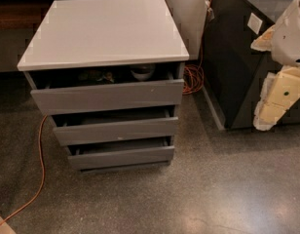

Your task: Pick green rice chip bag from top drawer and place on counter

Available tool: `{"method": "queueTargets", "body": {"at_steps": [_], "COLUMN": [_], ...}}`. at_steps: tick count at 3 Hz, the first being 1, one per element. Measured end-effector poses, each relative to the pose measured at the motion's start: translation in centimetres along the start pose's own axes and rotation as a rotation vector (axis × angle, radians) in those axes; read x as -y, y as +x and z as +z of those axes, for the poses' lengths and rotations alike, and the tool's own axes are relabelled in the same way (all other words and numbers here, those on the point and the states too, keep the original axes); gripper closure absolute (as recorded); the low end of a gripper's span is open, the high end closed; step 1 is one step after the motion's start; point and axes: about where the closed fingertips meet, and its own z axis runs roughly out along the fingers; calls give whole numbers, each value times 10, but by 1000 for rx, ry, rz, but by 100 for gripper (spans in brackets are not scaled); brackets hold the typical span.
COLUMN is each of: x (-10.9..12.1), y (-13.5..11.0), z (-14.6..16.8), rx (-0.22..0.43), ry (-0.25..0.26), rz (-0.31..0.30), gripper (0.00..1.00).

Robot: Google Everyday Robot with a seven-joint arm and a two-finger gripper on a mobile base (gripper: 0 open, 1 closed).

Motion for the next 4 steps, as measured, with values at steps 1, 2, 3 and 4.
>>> {"method": "queueTargets", "body": {"at_steps": [1,2,3,4], "x": [0,4,21,35], "y": [0,-14,-43,-63], "z": [0,7,34,61], "rx": [0,52,194,316], "ry": [0,-2,5,-4], "rz": [0,-21,-94,-180], "gripper": [0,0,0,0]}}
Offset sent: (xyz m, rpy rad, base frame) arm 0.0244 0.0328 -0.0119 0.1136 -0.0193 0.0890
